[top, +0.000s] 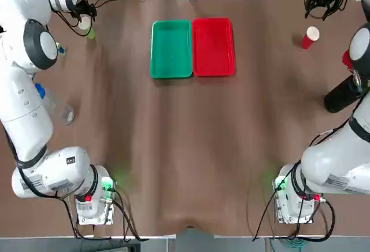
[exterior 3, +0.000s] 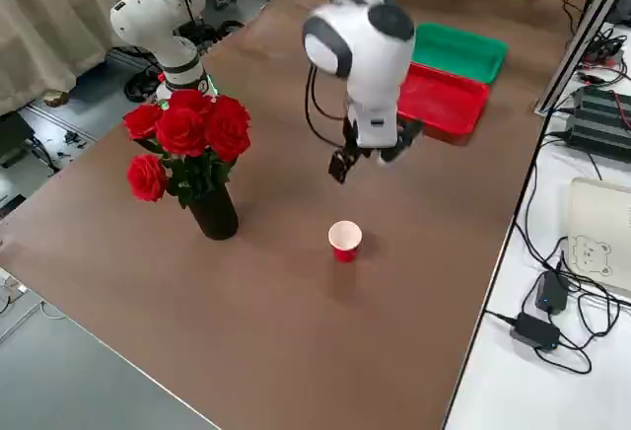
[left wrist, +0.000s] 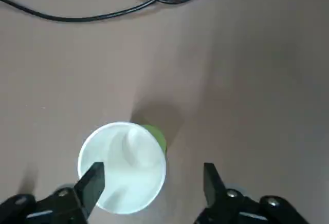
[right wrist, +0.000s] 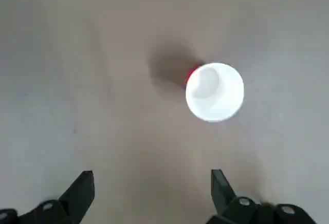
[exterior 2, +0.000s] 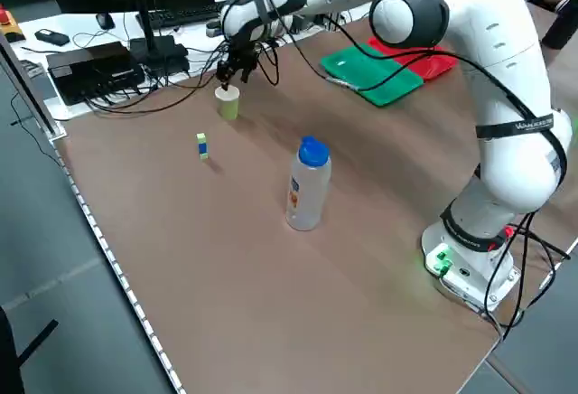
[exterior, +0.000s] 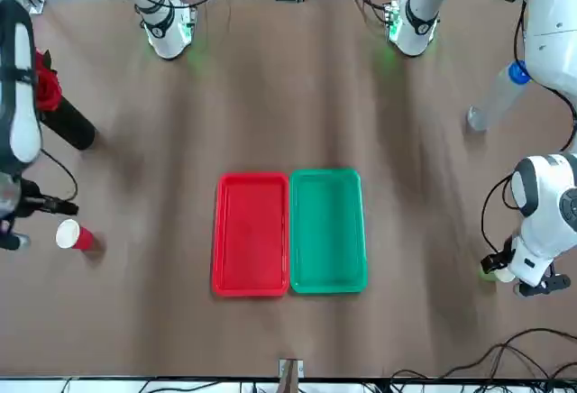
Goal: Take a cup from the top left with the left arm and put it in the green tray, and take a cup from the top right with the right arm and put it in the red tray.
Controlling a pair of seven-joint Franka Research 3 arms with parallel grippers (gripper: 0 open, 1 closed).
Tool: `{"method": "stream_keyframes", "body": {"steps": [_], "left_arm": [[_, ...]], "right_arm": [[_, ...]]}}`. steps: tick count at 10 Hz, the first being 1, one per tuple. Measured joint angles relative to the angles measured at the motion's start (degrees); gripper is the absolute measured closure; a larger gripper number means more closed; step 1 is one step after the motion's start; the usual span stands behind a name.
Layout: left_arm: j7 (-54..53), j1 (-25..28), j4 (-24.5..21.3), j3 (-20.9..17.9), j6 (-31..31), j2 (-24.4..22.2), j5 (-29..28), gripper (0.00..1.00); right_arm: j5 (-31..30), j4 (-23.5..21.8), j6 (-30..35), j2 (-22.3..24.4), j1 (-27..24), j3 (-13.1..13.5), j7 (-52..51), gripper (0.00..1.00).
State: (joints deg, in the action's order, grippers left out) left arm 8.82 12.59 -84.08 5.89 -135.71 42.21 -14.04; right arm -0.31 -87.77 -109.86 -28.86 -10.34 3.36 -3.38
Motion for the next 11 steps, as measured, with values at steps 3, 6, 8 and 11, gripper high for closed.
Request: {"method": "stream_keyframes", "body": {"steps": [3, 6, 8, 11], "left_arm": [[-0.17, 0.11, 0.04, -0.18, -1.45, 2.4, -0.01, 0.5], [-0.17, 0.64, 1.49, -0.29, -1.52, 2.0, -0.02, 0.95], [-0.13, 0.51, 1.83, 0.0, 0.07, -0.13, -0.02, 0.98], [5.69, -3.21, 2.06, 1.06, 9.03, -5.05, 0.01, 0.98]], "right_arm": [[-0.02, 0.18, -8.21, -6.92, -1.09, 0.01, -3.05, 0.0], [-0.02, 0.24, -12.43, -8.3, -1.49, 0.02, -3.99, 0.01], [-0.02, 0.25, -12.86, -8.71, -1.5, 0.0, -4.15, 0.07], [-0.05, 0.23, -13.4, -10.1, -1.53, 0.0, -5.19, 0.07]]}}
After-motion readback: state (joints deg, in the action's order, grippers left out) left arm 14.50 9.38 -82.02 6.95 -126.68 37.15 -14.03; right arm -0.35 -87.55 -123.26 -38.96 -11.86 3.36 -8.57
